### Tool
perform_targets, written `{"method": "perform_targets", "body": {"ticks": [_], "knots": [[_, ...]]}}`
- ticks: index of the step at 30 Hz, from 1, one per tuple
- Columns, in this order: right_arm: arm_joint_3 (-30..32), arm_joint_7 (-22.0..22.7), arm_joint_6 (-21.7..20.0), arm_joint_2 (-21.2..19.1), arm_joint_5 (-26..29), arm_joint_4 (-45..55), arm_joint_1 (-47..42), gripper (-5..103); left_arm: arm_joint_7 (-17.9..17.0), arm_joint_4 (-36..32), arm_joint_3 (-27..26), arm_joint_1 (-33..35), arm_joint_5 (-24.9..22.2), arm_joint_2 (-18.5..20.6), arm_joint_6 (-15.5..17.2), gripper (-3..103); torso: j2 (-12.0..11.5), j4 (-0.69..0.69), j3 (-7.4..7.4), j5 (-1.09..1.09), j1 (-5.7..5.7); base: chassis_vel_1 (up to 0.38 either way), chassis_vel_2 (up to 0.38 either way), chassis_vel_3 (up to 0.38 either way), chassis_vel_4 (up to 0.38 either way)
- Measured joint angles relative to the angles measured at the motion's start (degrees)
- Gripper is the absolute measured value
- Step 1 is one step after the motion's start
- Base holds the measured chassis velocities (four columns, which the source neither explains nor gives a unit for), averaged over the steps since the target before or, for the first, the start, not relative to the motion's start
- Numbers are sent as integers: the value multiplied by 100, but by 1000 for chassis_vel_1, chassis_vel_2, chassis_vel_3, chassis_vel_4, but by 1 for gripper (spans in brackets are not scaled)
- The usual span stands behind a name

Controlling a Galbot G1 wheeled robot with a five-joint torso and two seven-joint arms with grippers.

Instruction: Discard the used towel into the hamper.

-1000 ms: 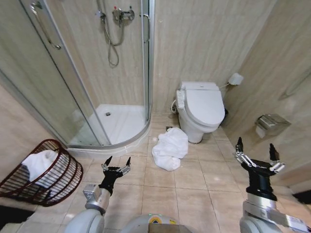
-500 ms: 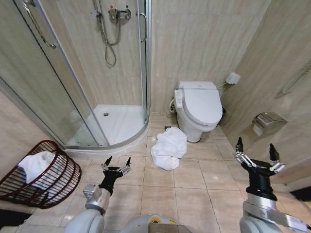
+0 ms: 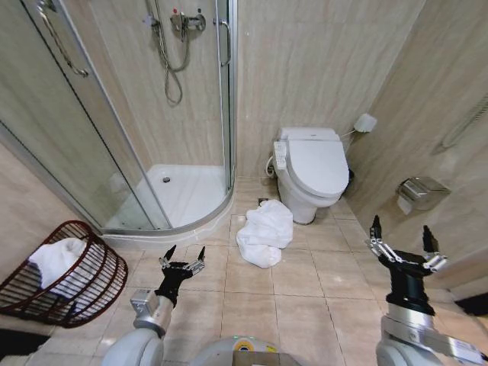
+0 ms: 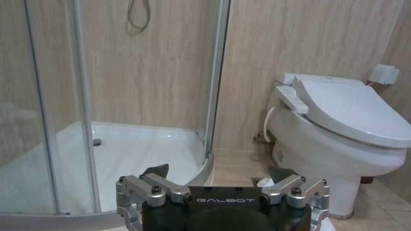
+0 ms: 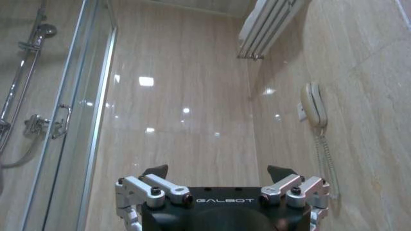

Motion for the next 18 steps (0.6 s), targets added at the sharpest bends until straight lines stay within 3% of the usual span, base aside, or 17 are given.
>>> {"method": "perform_targets", "body": {"ticks": [18], "knots": [[0, 0, 0, 0, 0, 0, 0, 100, 0, 0, 0, 0, 0, 0, 0, 100, 10, -1, 7, 1, 5, -56, 54, 49, -49]]}}
